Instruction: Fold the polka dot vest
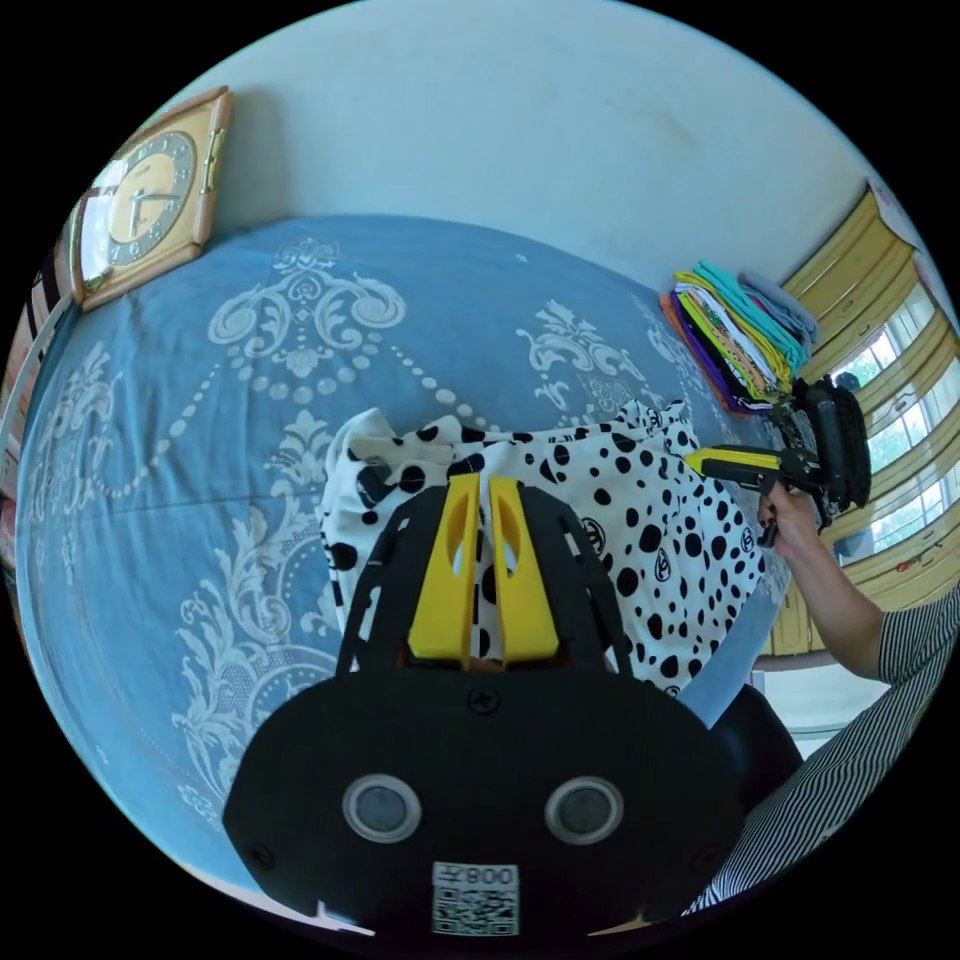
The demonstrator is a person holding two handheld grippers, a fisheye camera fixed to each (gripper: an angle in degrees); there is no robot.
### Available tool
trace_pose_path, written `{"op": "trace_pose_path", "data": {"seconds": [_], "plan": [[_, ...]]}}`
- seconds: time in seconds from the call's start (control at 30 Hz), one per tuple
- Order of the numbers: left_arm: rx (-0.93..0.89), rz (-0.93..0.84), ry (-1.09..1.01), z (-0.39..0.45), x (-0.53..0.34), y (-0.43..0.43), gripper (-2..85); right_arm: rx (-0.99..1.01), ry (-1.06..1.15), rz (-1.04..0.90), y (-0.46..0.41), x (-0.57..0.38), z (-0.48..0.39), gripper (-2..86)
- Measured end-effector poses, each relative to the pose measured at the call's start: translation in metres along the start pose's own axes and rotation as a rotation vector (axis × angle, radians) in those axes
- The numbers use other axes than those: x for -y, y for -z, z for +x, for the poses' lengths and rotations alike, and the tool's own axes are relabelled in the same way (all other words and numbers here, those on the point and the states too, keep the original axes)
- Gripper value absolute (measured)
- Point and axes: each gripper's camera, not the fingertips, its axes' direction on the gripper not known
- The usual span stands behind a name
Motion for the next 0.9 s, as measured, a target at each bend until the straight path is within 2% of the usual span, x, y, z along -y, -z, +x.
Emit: {"op": "trace_pose_path", "data": {"seconds": [0.13,0.4,0.6,0.9], "plan": [[0.055,0.017,0.050,-0.020,-0.011,0.025,3.3,0.003,0.000,0.001,-0.001,-0.012,-0.003,0.4],[0.083,-0.033,0.053,-0.038,-0.022,0.039,5.7,0.001,-0.043,0.164,0.025,-0.041,-0.003,0.7],[0.096,-0.037,0.077,-0.049,-0.031,0.058,2.4,-0.025,-0.121,0.024,-0.022,-0.045,0.008,0.5],[0.030,0.145,0.092,-0.059,-0.056,0.141,1.4,-0.007,-0.134,0.150,-0.018,-0.087,0.003,0.0]]}}
